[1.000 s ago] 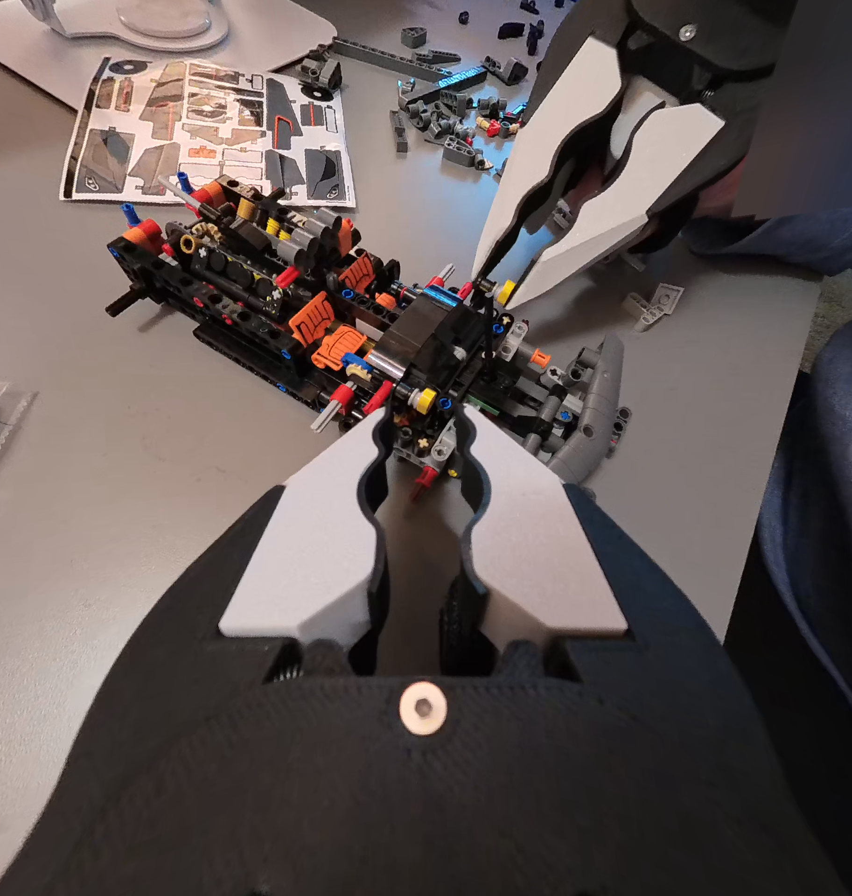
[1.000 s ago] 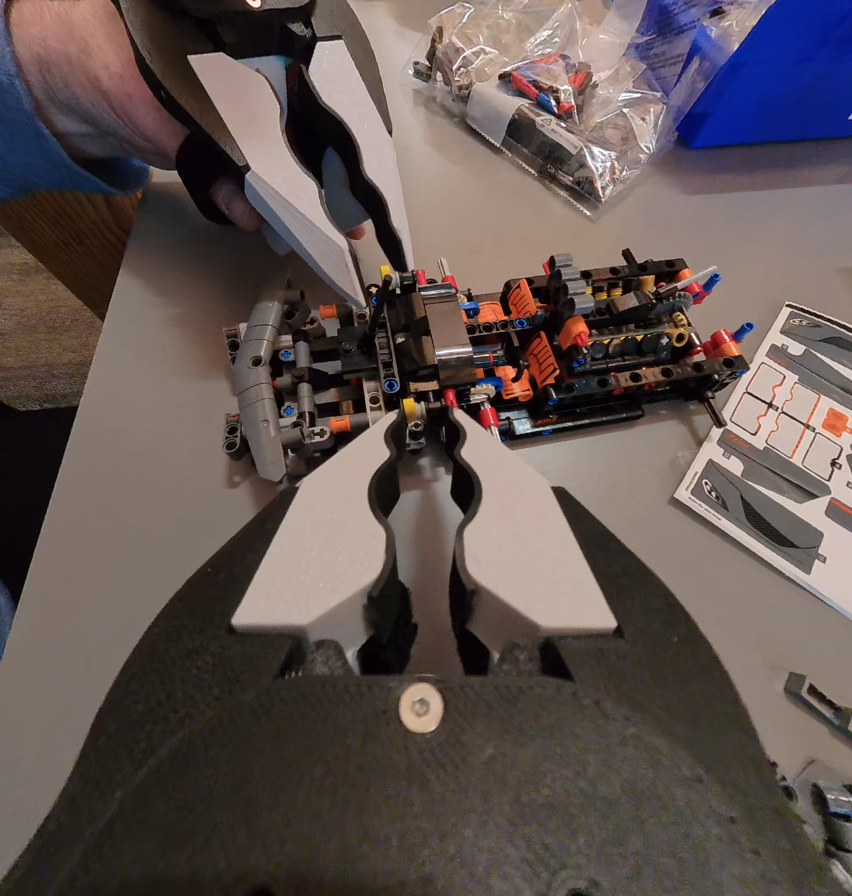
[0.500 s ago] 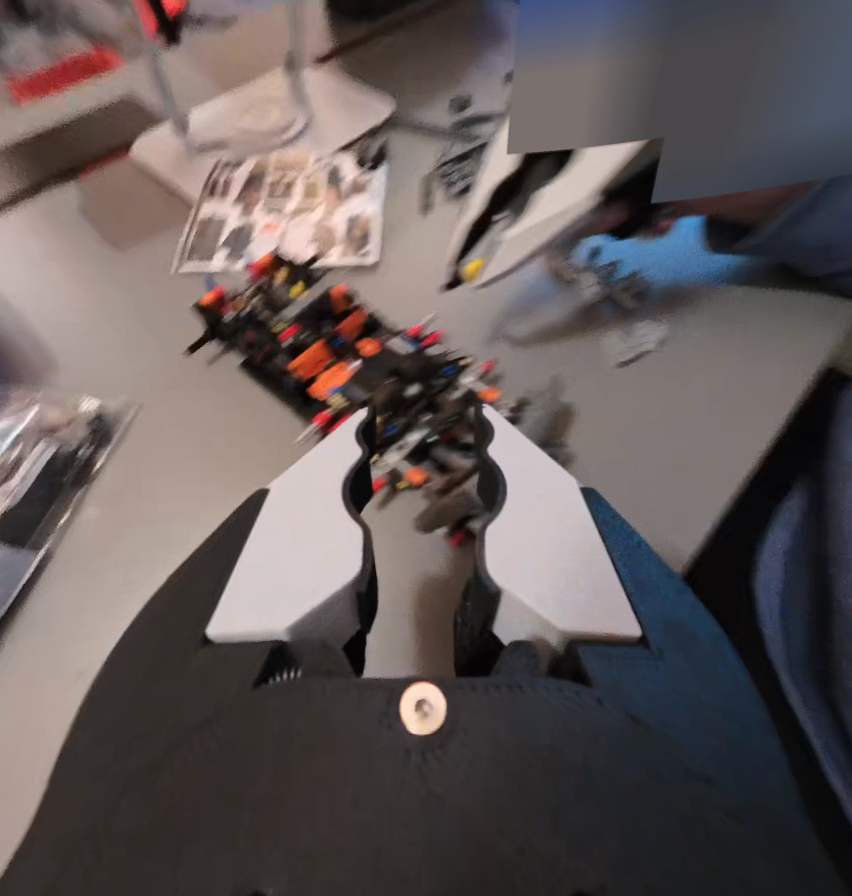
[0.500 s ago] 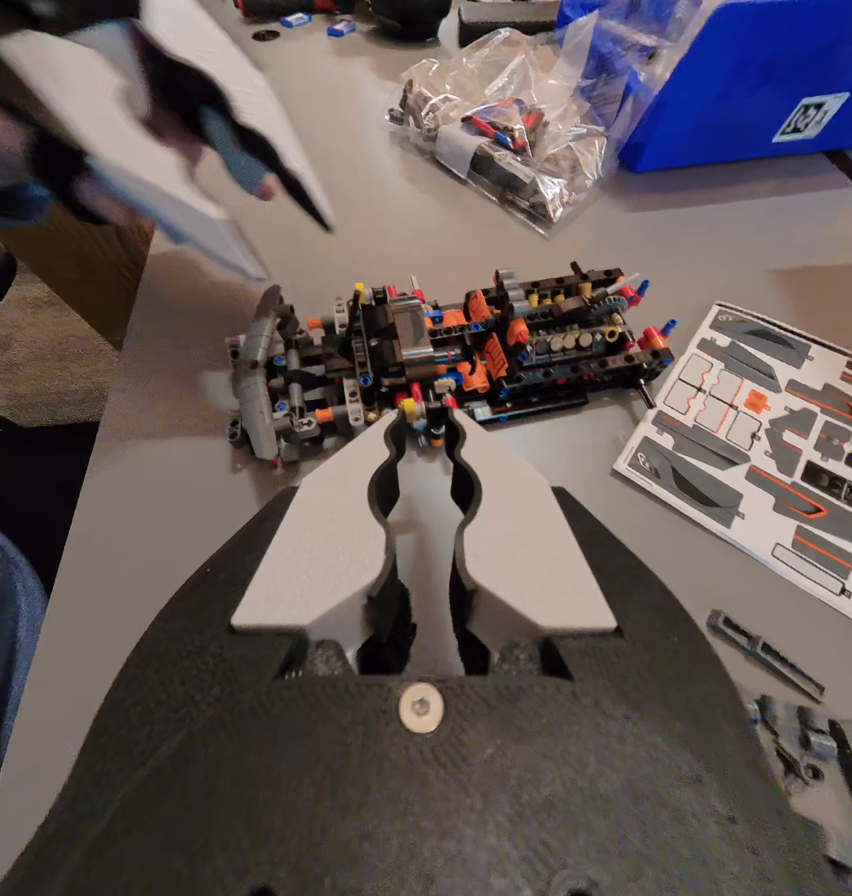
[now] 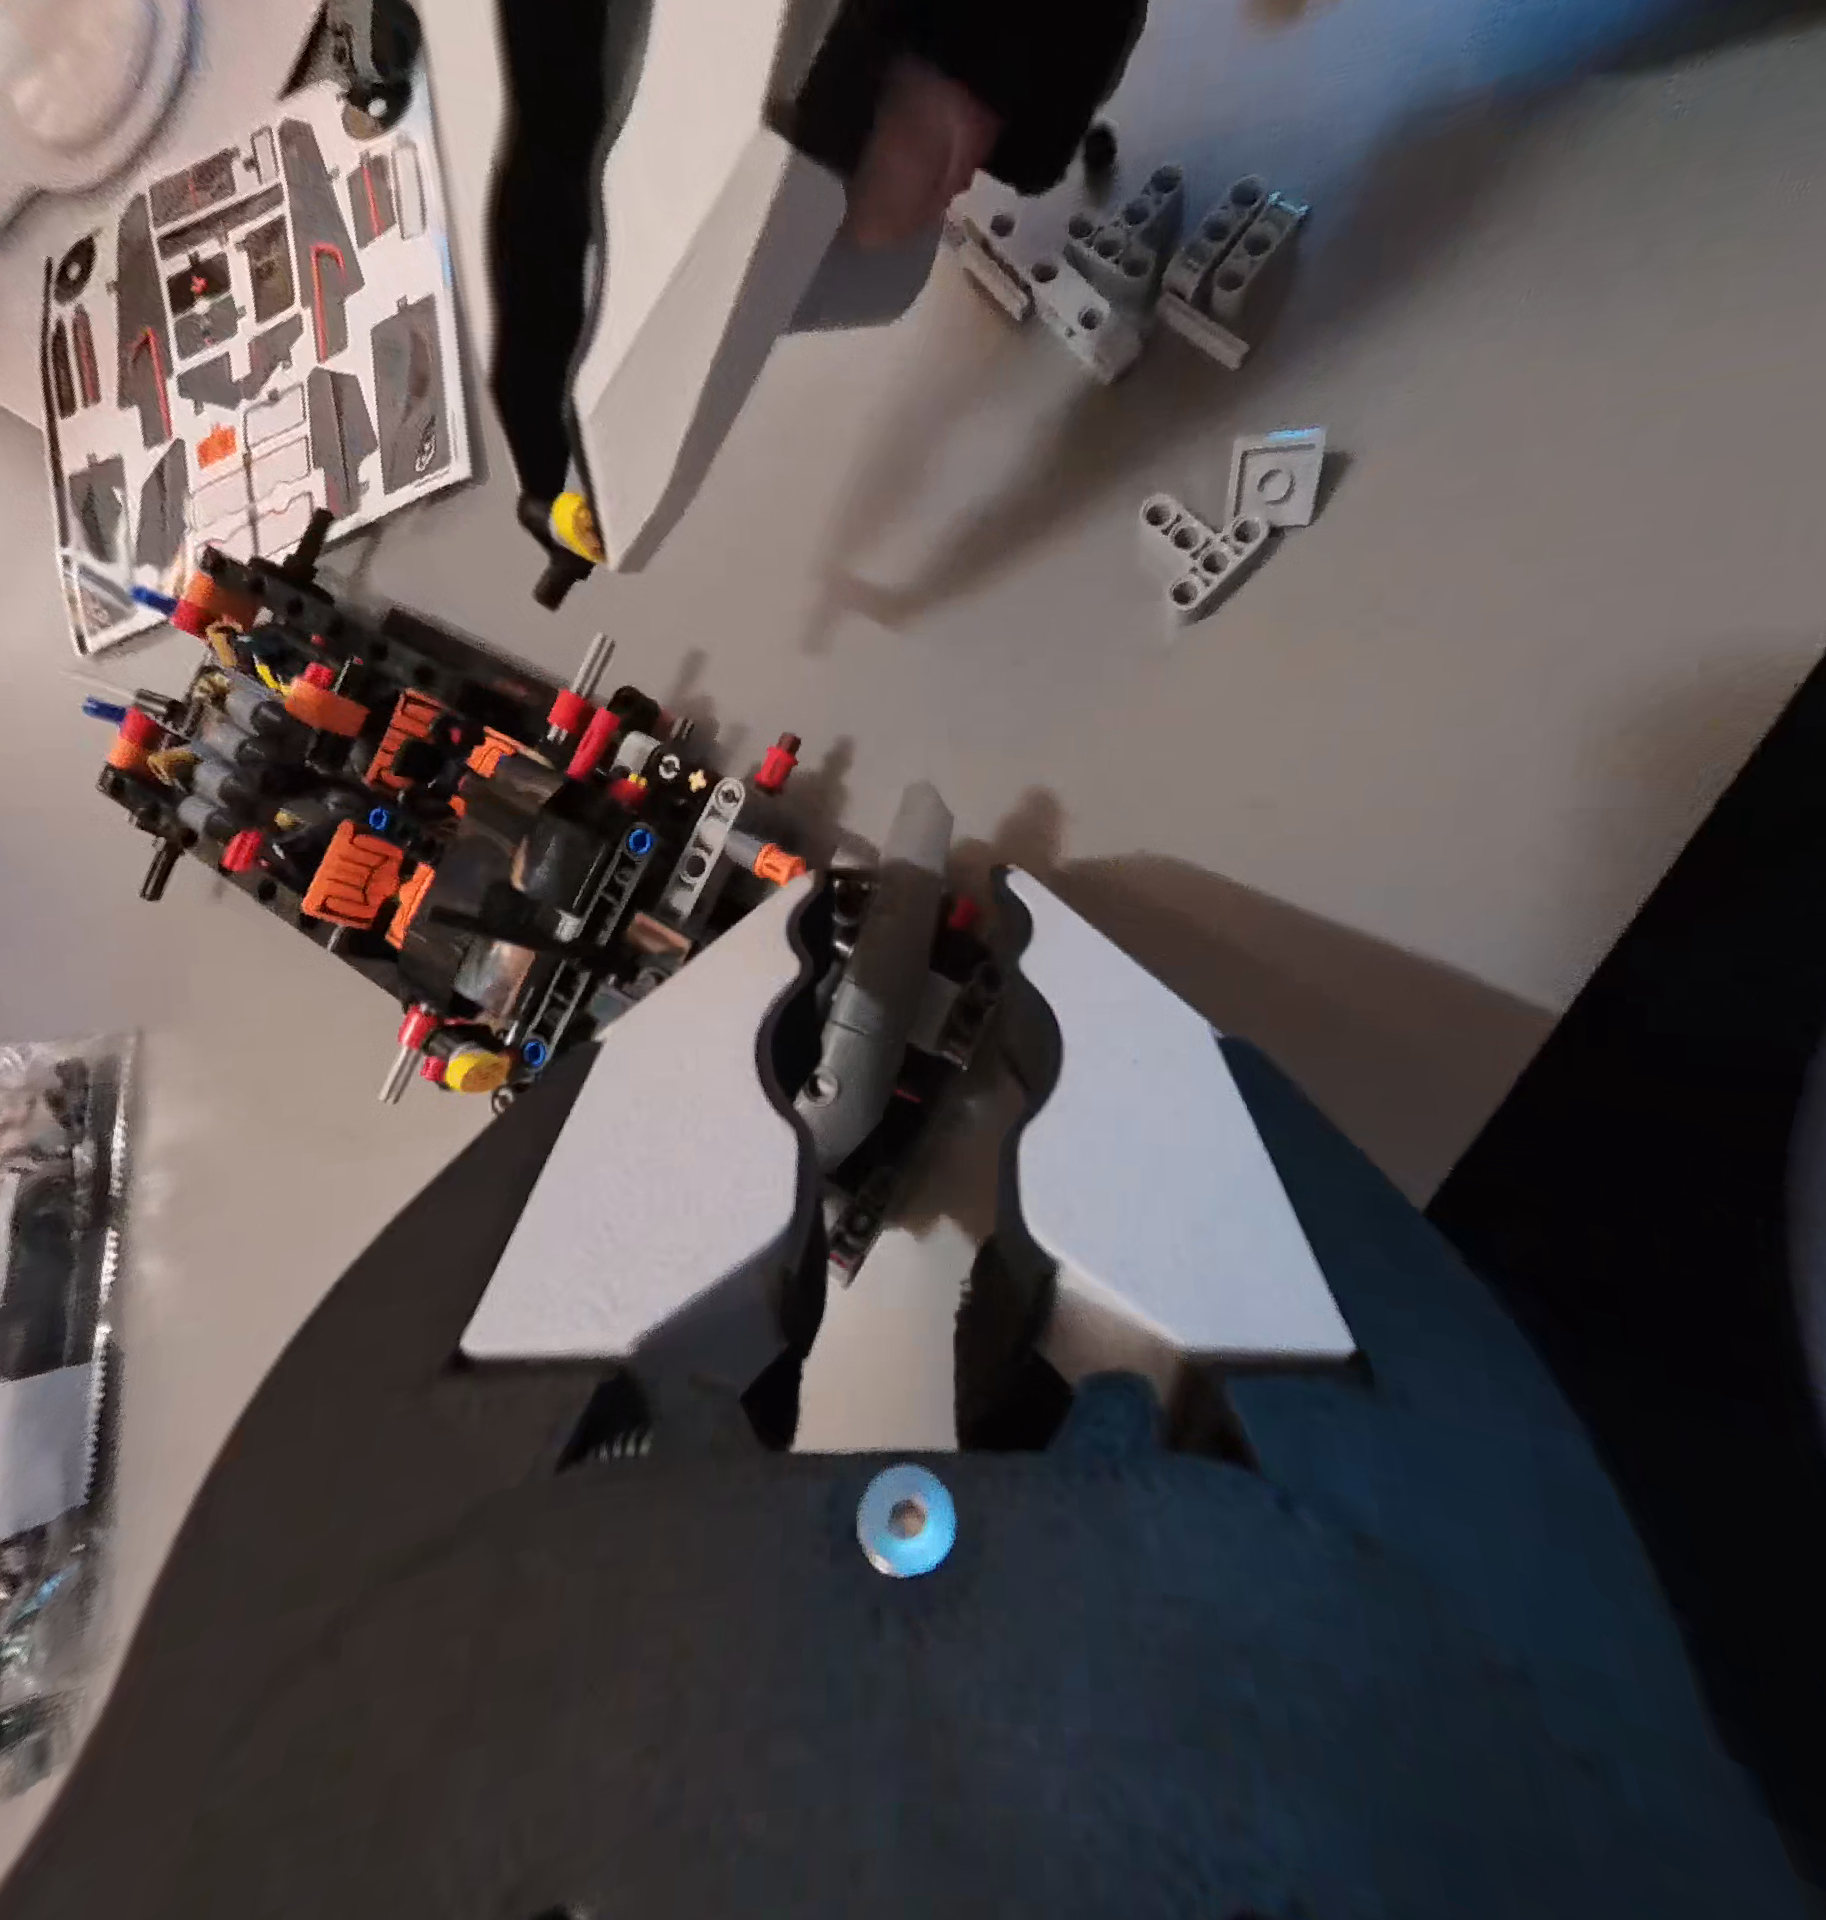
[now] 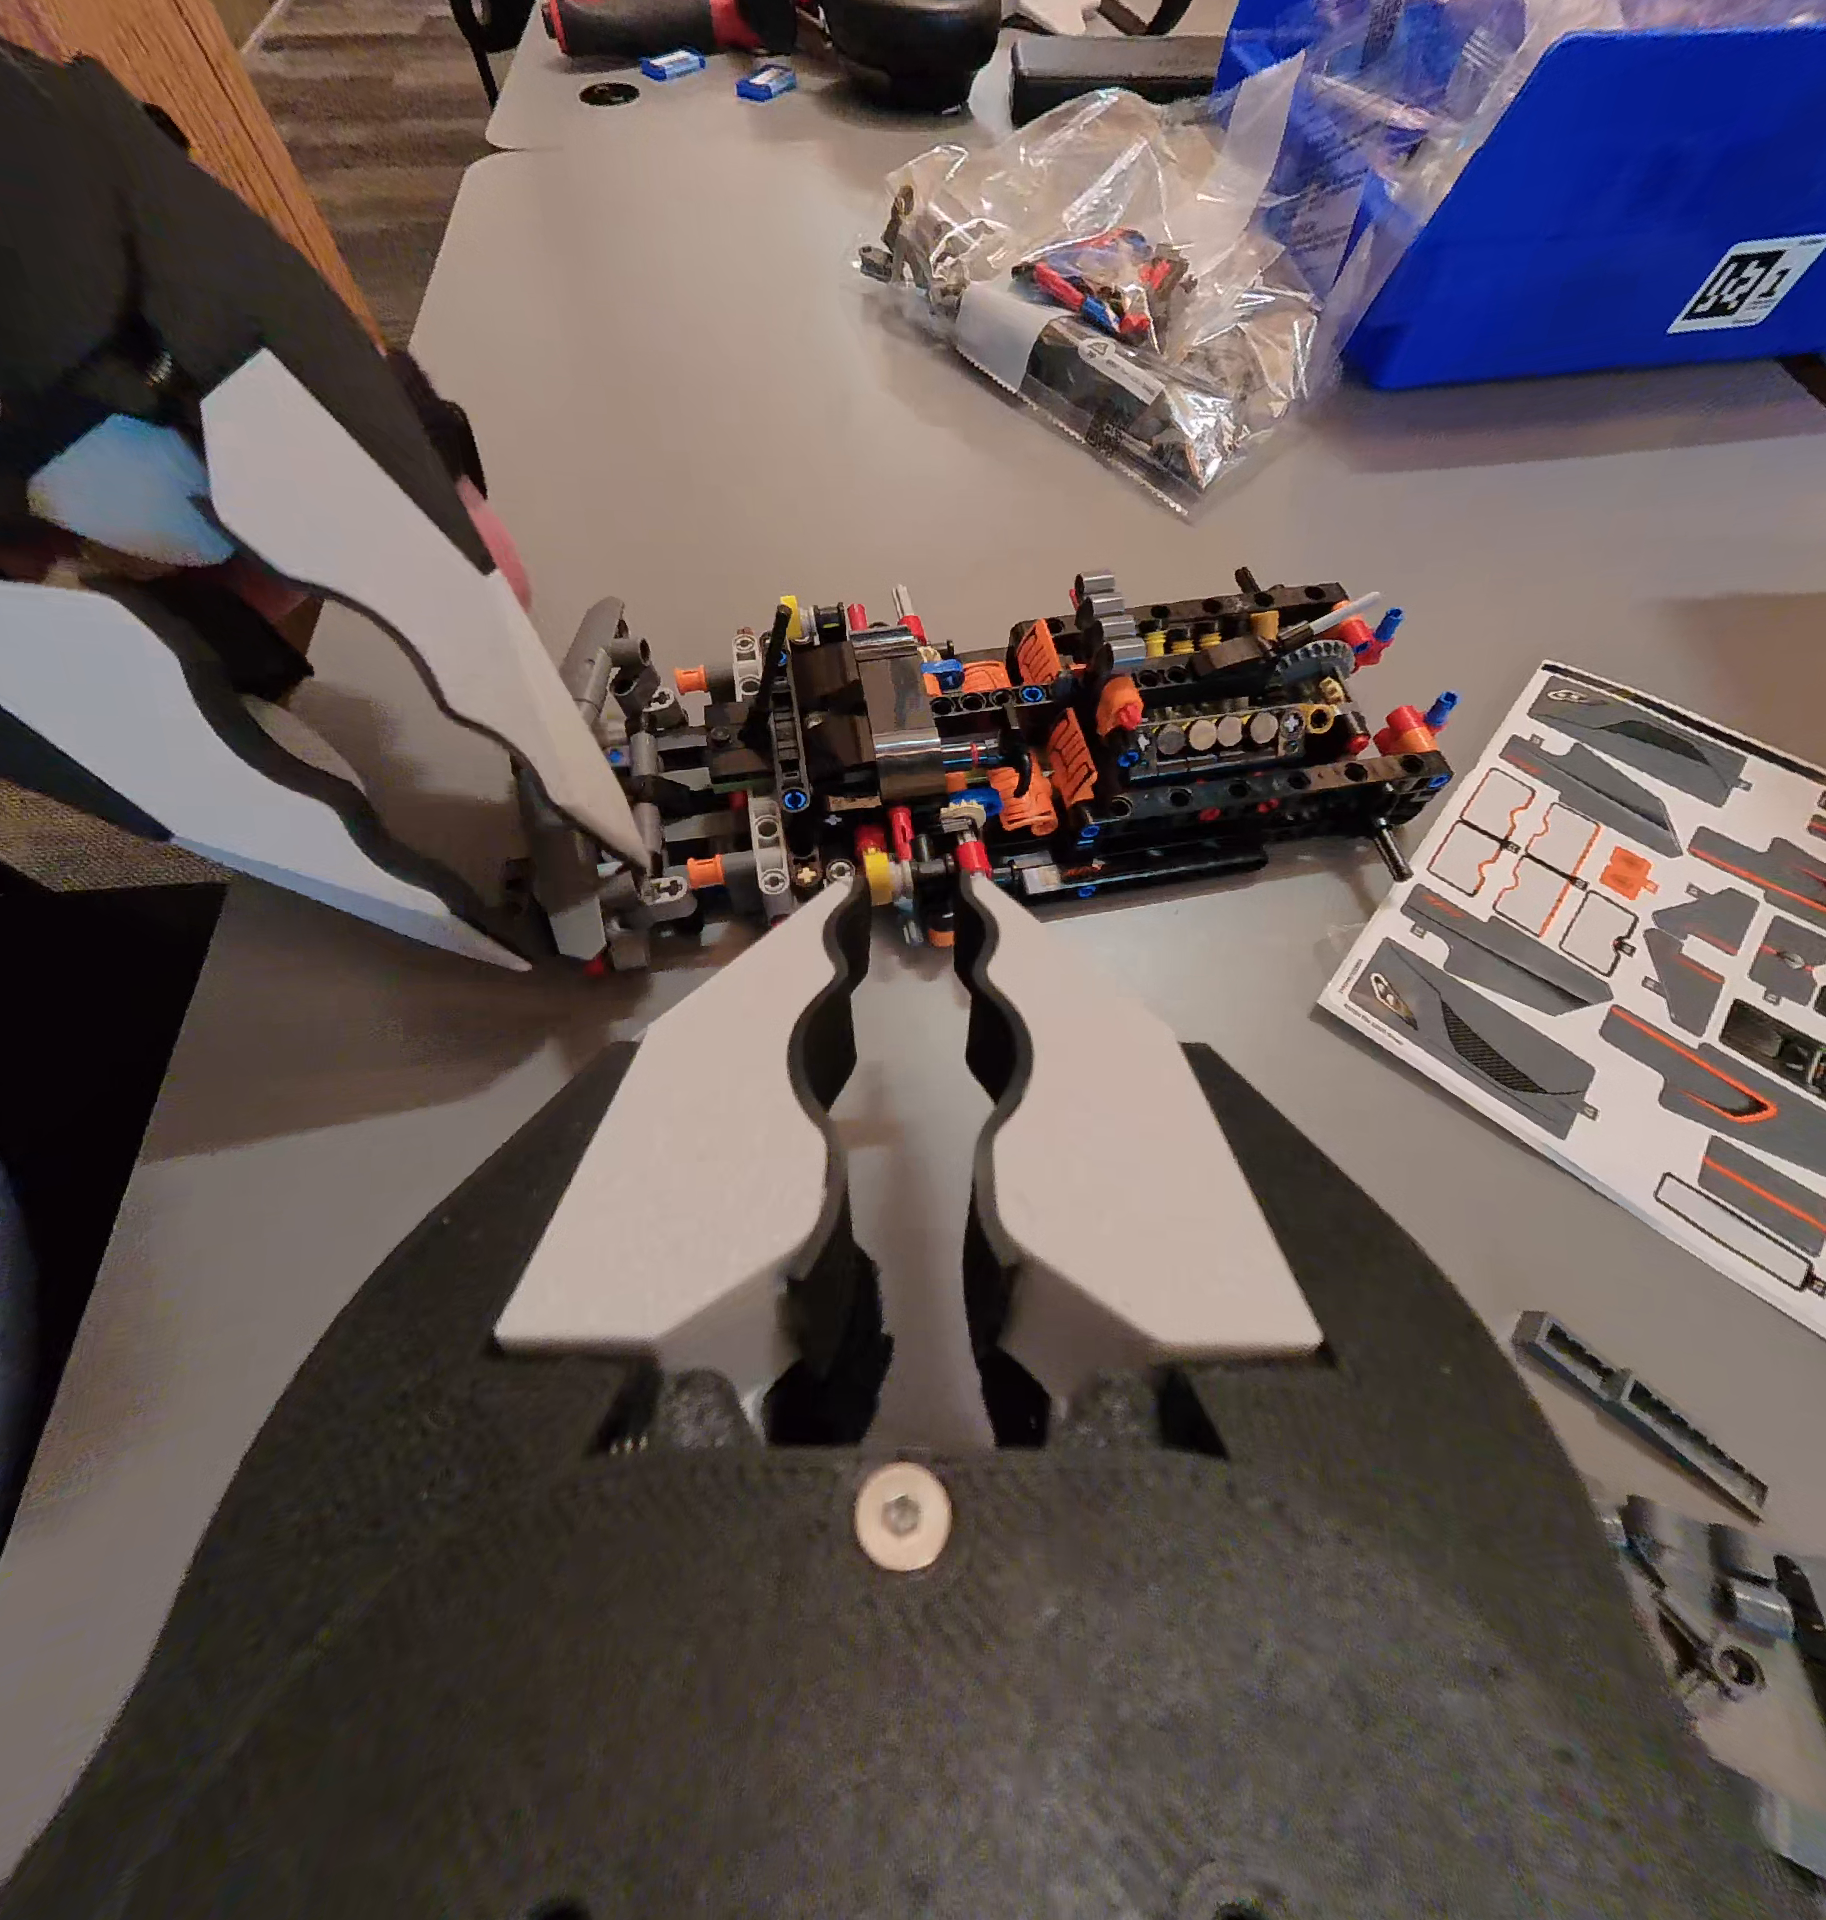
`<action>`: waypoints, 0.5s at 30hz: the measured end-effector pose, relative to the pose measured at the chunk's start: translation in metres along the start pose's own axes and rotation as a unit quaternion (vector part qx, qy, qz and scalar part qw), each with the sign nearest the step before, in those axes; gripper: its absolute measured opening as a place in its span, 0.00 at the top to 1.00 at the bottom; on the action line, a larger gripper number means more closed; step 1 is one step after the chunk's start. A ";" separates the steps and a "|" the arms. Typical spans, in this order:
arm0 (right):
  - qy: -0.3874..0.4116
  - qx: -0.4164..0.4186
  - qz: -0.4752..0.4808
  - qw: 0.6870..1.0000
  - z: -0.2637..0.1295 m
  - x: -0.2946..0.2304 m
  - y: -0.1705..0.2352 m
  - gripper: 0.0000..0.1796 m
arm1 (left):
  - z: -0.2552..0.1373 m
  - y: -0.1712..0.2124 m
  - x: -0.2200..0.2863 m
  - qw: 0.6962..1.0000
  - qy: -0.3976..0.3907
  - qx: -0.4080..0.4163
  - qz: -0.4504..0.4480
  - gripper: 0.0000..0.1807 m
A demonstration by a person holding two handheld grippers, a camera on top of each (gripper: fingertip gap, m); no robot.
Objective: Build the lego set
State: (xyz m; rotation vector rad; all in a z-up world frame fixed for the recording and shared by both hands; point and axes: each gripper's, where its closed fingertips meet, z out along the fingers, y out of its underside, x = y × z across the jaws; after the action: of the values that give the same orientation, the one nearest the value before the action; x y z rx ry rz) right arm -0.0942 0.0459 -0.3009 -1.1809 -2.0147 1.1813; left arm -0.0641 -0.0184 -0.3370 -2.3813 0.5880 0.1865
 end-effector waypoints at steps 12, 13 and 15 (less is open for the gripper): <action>-0.005 0.014 -0.014 1.000 -0.009 -0.005 -0.009 0.93 | -0.026 0.042 -0.008 0.994 -0.010 -0.064 0.082 0.92; -0.007 0.015 -0.014 1.000 -0.009 -0.007 -0.009 0.93 | -0.033 0.051 -0.010 0.994 -0.006 -0.065 0.088 0.92; -0.012 0.016 -0.017 1.000 -0.008 -0.010 -0.010 0.93 | -0.043 0.068 -0.018 0.996 -0.004 -0.060 0.069 0.91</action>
State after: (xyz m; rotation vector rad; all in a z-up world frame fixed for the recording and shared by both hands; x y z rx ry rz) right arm -0.0876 0.0378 -0.2881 -1.1172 -2.0191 1.2109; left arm -0.1121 -0.0858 -0.3381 -2.4541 0.7571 0.2991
